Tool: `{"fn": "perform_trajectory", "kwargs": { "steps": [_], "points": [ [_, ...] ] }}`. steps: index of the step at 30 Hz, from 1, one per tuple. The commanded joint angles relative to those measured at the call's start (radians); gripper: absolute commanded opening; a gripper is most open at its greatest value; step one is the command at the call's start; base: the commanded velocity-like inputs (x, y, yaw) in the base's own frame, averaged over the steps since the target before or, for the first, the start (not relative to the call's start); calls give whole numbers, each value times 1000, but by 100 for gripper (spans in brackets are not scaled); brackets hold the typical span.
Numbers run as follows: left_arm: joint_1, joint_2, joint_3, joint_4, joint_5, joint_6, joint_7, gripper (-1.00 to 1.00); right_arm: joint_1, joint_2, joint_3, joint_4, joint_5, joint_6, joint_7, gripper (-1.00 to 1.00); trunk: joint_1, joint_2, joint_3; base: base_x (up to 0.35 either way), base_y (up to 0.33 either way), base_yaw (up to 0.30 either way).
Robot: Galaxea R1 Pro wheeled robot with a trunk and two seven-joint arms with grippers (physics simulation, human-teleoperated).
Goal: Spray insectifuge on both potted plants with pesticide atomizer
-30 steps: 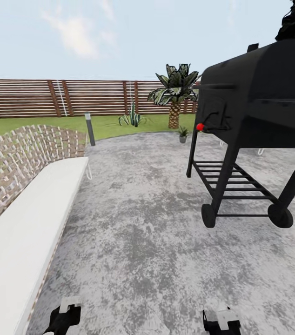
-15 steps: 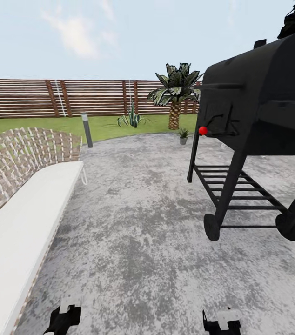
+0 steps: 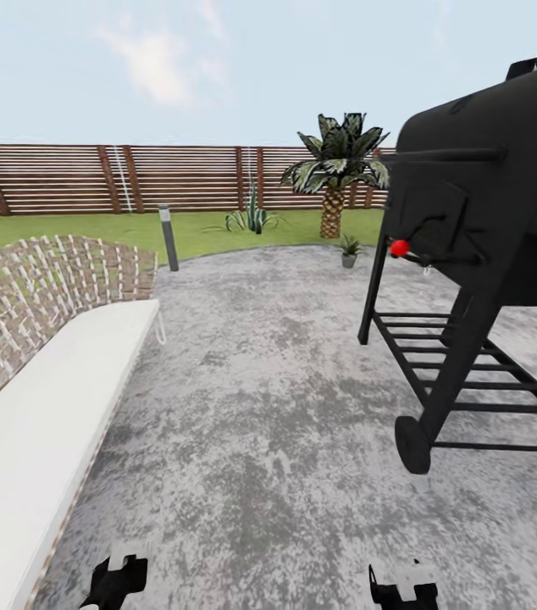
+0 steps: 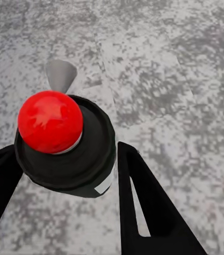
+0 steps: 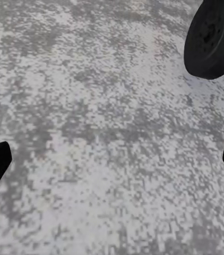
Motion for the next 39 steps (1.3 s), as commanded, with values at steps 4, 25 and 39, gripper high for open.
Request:
{"fn": "perform_trajectory", "kwargs": {
  "steps": [4, 25, 39],
  "points": [
    [-1, 0, -9, 0, 7, -3, 5, -100, -1, 0, -8, 1, 11, -3, -4, 100, 0, 0, -1, 332, 58, 15],
    [-1, 0, -9, 0, 7, -3, 5, -100, -1, 0, -8, 1, 11, -3, -4, 100, 0, 0, -1, 147, 1, 0],
    [-1, 0, -8, 0, 7, -3, 5, -100, -1, 0, -7, 1, 11, -3, -3, 100, 0, 0, -1, 335, 0, 0]
  ]
}}
